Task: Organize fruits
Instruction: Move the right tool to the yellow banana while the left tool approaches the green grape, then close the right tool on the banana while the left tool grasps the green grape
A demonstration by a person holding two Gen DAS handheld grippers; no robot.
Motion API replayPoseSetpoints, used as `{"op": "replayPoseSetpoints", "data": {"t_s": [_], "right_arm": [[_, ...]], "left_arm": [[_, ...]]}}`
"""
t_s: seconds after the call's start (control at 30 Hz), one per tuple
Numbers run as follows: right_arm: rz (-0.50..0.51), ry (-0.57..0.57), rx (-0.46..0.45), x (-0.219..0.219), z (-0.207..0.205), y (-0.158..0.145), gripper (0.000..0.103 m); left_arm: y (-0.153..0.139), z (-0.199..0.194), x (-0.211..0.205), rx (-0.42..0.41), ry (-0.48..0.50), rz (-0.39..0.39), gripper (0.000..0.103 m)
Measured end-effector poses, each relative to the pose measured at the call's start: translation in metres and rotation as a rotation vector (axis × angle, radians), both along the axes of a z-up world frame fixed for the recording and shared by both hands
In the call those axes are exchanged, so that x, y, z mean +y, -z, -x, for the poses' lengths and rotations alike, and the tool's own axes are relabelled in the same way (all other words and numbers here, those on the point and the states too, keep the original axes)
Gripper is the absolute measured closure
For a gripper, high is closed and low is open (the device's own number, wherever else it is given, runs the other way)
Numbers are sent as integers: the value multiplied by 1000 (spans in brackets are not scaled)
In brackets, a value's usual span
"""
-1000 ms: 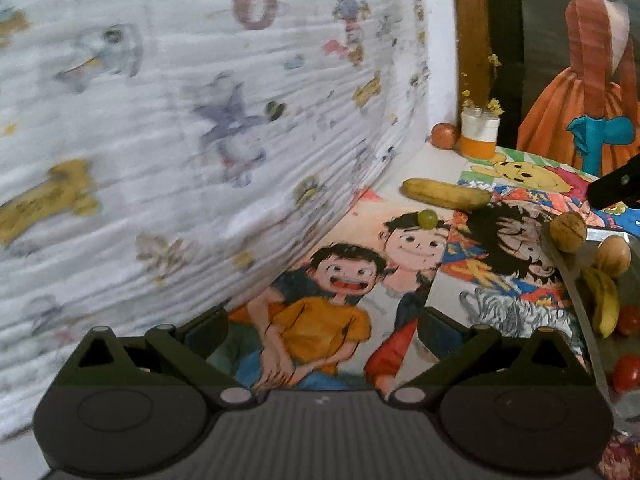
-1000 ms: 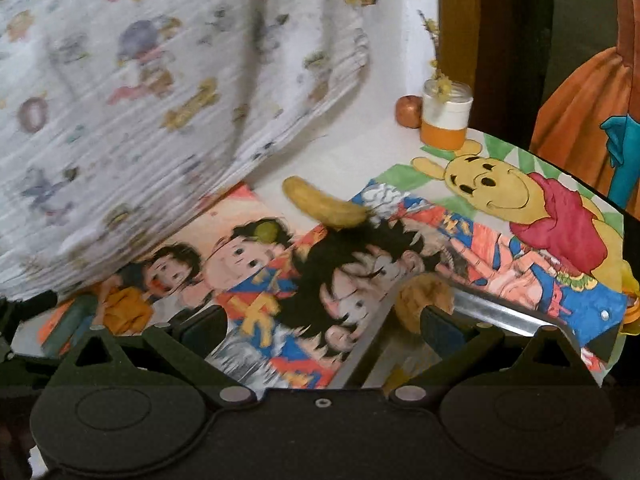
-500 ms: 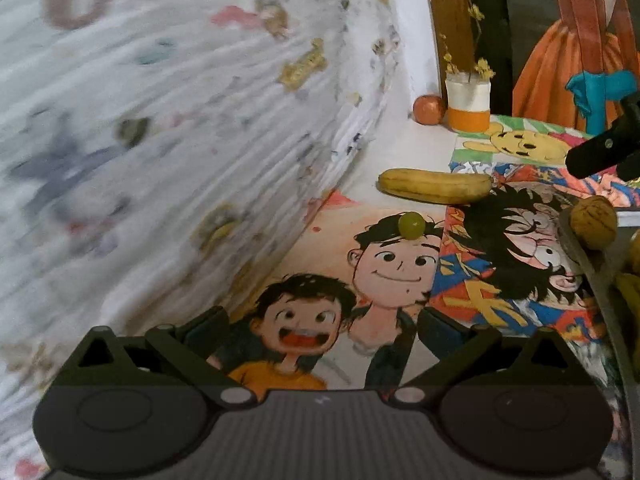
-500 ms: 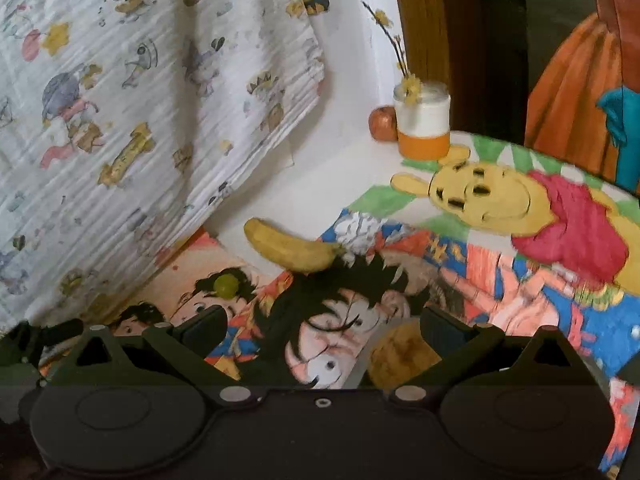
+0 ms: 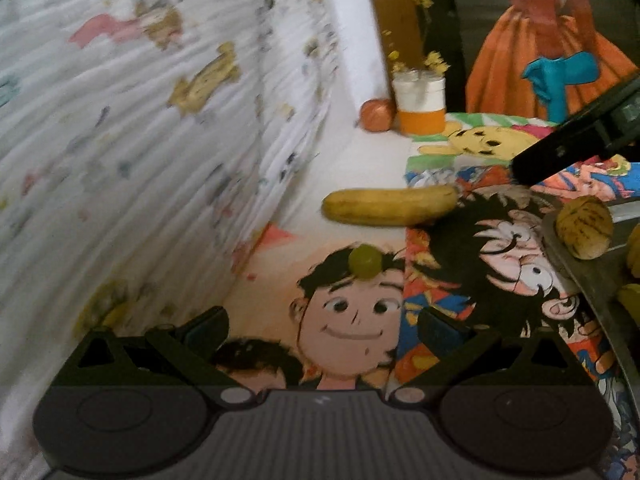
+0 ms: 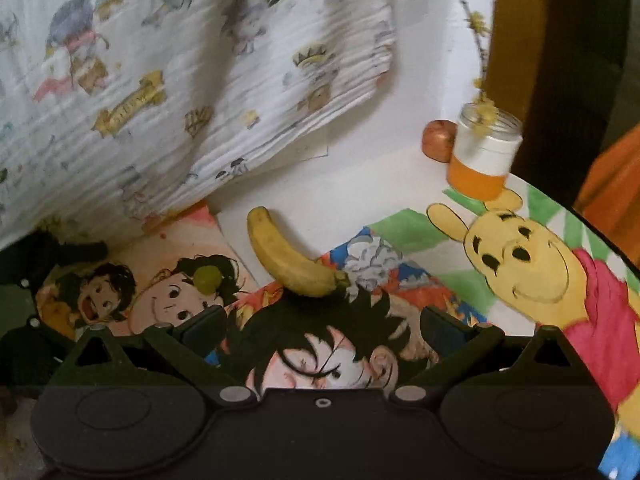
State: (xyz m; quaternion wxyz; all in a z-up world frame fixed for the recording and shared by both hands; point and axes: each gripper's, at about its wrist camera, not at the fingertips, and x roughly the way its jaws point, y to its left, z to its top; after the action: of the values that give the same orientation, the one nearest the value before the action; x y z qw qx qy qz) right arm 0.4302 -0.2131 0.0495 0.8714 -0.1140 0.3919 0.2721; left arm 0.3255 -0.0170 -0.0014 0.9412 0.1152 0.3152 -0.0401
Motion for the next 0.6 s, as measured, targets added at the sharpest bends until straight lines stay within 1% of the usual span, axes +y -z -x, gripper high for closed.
{"op": "replayPoseSetpoints", "data": {"t_s": [0.1,0.23,0.43,0.53,0.6], "right_arm": [[18,-41,2,6,-14,5,1],[18,-62,6,15,-33,12,2],[6,-96,34,32,-48,24,12],[19,-126,29,43,-50,31,18],[21,-139,29,48,-51,34,24]], "left_arm": [[-1,-6,2,-21,45,18,0],[0,-17,5,-37,103,57,0],[4,-34,8,-25,146,130,1],[8,-39,9,-18,155,144,6],[10,-43,11,-9,155,154,12]]}}
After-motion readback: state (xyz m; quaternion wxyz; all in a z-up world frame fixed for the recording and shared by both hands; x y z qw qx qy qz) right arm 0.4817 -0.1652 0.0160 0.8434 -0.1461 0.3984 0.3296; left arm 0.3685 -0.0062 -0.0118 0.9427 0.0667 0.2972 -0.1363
